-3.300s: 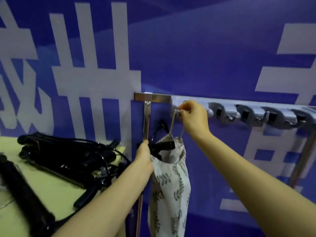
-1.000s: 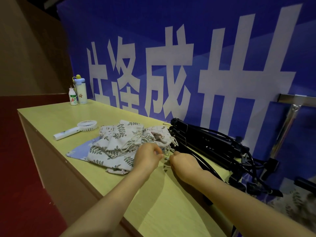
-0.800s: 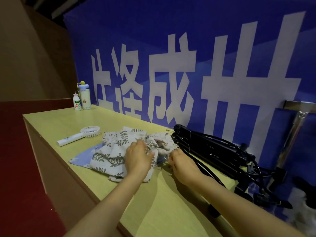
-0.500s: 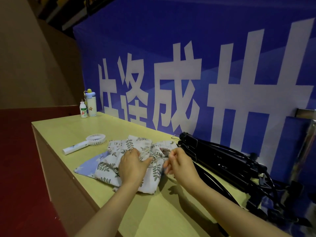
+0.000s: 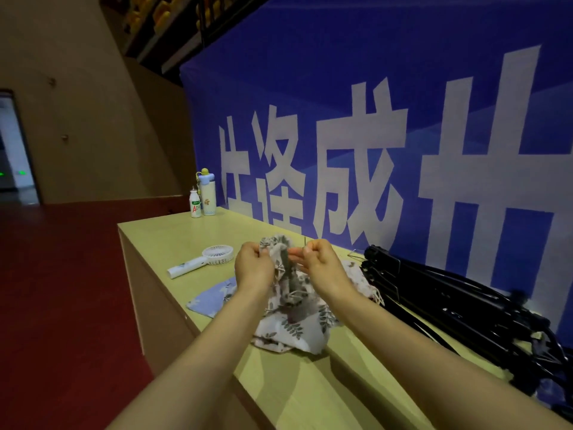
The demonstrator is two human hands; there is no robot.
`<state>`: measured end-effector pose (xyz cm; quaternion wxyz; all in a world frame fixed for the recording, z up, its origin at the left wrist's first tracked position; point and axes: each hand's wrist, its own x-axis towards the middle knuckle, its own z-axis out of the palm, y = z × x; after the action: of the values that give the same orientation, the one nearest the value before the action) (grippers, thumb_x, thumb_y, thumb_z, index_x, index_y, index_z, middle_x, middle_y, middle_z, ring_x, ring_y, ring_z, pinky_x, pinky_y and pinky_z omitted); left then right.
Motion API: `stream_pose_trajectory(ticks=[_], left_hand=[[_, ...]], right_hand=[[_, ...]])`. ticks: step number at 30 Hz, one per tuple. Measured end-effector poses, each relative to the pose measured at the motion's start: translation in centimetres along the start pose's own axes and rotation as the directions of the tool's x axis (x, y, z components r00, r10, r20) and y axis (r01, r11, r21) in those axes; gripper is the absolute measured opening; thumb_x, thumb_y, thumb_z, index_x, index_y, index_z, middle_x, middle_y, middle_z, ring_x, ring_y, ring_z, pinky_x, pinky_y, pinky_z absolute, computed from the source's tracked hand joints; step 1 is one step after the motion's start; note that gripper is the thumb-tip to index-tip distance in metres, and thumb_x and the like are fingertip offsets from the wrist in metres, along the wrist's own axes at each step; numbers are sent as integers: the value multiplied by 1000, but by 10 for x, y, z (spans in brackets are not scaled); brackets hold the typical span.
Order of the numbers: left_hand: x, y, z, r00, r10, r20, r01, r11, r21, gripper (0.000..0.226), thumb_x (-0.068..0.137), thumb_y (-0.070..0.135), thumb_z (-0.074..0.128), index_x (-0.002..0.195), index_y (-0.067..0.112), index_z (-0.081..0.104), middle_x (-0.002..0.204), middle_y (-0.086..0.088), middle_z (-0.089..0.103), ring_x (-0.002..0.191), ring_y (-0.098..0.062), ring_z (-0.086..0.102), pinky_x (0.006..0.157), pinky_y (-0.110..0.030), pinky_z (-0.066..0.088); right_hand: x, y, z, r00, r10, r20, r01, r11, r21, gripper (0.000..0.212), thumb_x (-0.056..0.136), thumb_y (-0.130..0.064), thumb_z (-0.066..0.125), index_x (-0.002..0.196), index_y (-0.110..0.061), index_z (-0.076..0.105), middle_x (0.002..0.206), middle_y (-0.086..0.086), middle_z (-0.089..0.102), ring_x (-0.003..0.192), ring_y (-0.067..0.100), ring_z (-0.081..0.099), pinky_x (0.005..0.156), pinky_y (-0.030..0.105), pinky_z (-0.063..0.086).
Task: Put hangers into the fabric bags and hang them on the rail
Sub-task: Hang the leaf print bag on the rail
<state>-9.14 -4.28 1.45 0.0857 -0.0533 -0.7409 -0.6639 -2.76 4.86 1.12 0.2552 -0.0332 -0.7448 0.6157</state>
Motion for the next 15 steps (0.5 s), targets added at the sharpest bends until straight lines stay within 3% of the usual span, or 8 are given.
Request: stream_pose_trajectory(ticks=[3,5,8,11,13,15], left_hand=[[-4,14,-22,999,24,25,-21,990,-139,20,95,19,45,101,4,57,98,-20,65,91,-34,61,88,-47,52],[-16,28,-53,993,102,-58,-111,973,-200,24,95,23,47,100,2,58,93,-16,65,85,-30,61,80,-41,53],[-26,52,-69,943,210,-257,-255,954,-159,20,98,23,43,84,10,49,72,0,51,65,-14,46,56,-26,36],[-39,77,-89,853,261,-451,-356,924,-137,17,98,23,40,85,12,44,84,-3,53,76,-17,50,63,-23,31],[-49,91,-109,795,274,-541,-414,898,-153,15,97,21,41,87,11,43,93,-6,54,86,-20,51,63,-17,32],[-54,102,-127,786,293,-544,-446,878,-172,18,96,19,43,78,14,42,85,0,53,83,-15,53,56,-15,31]], right_hand=[[-5,-21,21,997,-53,61,58,994,-90,17,103,-20,30,91,-17,42,118,2,61,107,13,58,87,30,48],[-24,-44,42,987,-100,127,118,983,-143,16,102,-24,31,91,-17,42,112,1,61,95,15,58,81,33,49],[-34,-69,55,972,-140,188,155,985,-70,18,103,-23,30,103,-10,44,92,-14,56,74,10,53,63,22,45],[-42,-97,66,954,-179,241,172,984,50,19,103,-20,31,109,-8,45,84,-15,55,73,0,54,51,6,44],[-54,-115,79,943,-242,227,232,970,72,17,103,-18,32,107,-9,46,84,-14,56,76,-3,55,57,5,46],[-63,-127,89,936,-298,186,282,953,108,13,102,-17,33,100,-12,45,90,-12,59,85,0,58,70,12,50]])
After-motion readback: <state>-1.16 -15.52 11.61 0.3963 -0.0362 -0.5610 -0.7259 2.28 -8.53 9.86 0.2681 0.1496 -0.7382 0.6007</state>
